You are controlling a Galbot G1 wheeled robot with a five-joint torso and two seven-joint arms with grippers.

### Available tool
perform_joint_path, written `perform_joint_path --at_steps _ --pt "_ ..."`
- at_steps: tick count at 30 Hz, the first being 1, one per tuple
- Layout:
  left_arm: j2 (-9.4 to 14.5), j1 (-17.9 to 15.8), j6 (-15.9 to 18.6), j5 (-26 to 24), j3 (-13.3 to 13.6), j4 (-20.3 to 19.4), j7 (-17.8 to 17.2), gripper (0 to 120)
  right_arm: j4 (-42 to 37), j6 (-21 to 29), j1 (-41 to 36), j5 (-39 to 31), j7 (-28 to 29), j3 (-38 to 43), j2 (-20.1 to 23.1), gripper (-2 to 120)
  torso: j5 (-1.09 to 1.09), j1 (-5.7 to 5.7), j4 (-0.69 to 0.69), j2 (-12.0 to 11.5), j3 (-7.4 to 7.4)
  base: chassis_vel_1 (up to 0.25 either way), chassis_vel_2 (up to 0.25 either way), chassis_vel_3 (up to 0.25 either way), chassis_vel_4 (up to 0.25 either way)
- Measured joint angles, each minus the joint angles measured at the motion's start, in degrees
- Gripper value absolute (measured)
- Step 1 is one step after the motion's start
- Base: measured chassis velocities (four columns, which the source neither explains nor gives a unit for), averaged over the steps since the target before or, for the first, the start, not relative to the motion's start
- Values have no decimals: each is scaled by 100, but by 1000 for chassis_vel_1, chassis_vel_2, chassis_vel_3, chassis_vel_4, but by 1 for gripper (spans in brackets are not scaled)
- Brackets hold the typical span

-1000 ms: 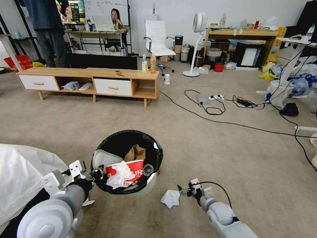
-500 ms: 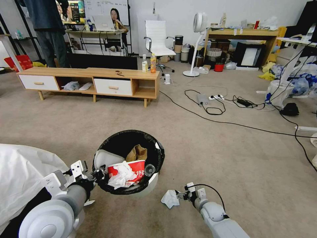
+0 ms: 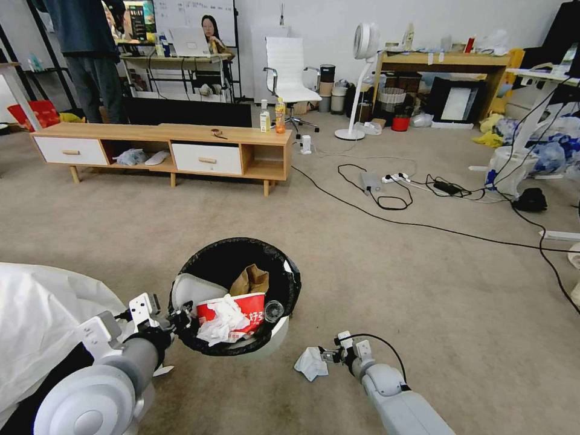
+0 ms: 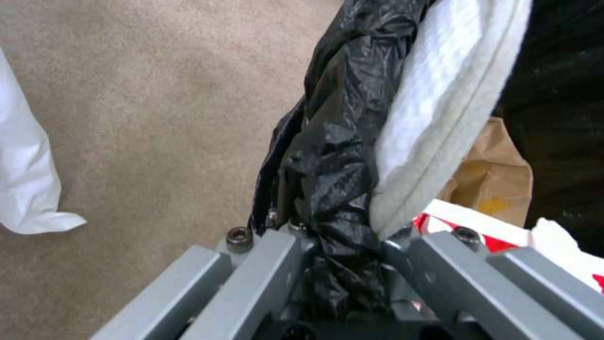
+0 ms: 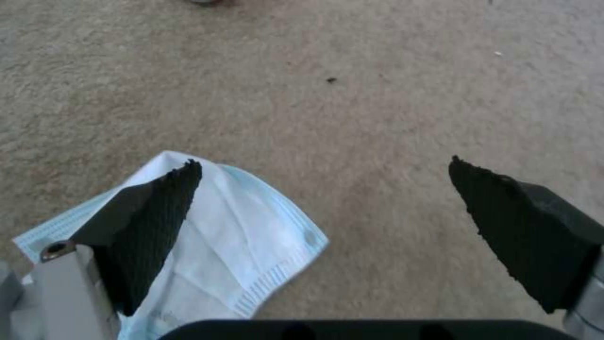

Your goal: Pick up the trash bin and place the garbage on the floor into it.

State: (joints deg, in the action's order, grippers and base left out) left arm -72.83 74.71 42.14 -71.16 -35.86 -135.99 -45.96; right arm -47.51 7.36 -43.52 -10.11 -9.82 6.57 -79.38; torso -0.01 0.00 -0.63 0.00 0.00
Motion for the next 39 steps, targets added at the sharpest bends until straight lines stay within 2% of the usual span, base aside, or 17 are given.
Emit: perform_joint_path --at_steps 17,39 --pt "-15 -33 0 1 -1 36 26 4 631 -171 224 348 -77 -26 -300 100 0 0 0 0 0 0 0 0 0" --pt "-25 -29 0 30 -8 46 43 4 796 -262 108 550 -91 -153 -393 100 0 0 -1 0 -1 0 0 0 0"
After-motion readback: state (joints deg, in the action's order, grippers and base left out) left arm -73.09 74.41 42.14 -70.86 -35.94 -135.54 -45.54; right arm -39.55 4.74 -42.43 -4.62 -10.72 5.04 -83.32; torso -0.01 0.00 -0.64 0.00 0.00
